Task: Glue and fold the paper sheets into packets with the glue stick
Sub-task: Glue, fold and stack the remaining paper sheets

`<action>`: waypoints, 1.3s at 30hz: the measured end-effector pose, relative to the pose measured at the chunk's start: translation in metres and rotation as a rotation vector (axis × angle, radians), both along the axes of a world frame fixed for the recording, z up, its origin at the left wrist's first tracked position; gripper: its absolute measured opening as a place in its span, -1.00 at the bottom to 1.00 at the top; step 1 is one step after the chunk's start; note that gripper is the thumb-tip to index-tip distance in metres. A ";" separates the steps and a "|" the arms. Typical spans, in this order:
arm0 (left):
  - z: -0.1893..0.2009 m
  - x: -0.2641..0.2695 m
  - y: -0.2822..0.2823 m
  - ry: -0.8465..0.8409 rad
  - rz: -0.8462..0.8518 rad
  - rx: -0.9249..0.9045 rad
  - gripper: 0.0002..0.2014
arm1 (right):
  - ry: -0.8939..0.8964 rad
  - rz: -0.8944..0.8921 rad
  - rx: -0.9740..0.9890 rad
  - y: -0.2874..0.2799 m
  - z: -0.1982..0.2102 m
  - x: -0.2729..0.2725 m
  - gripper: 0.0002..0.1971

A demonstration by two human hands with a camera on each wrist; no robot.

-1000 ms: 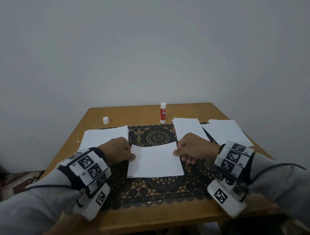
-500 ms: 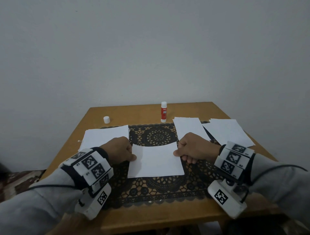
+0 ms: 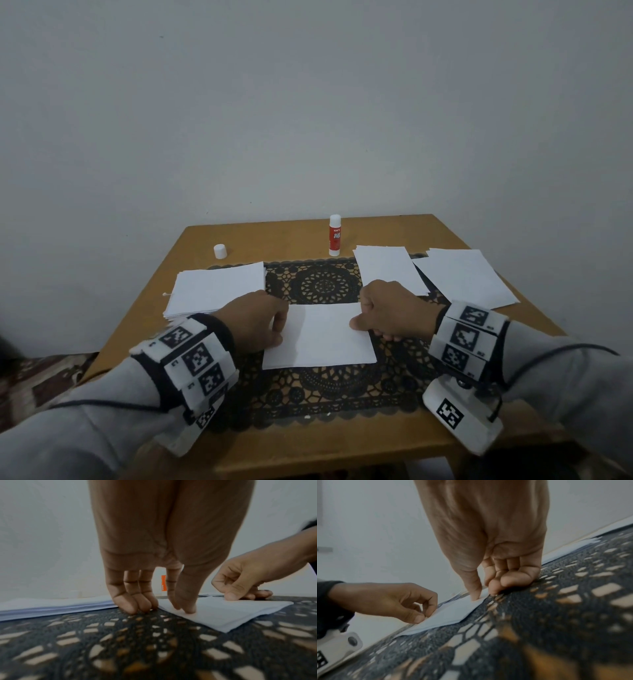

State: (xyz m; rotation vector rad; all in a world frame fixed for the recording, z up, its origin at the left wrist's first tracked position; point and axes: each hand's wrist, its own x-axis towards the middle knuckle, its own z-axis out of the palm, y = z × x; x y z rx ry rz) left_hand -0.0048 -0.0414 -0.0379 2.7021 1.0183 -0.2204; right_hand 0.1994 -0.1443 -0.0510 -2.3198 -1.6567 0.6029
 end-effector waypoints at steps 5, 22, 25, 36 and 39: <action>0.003 0.001 0.002 0.047 -0.027 -0.070 -0.83 | -0.295 0.090 -0.081 0.001 0.003 -0.021 -0.45; -0.003 0.000 0.009 0.040 -0.022 -0.087 -0.84 | -0.471 0.271 -0.175 -0.012 0.014 -0.032 -0.35; -0.003 0.001 0.009 0.037 -0.025 -0.091 -0.83 | -0.465 0.236 -0.230 -0.020 0.018 -0.015 -0.39; -0.002 0.001 0.008 0.044 -0.014 -0.095 -0.83 | -0.436 0.592 -0.404 -0.038 0.014 -0.057 0.02; -0.001 0.001 0.007 0.047 -0.012 -0.091 -0.83 | -0.391 0.508 -0.385 -0.025 0.006 -0.039 0.00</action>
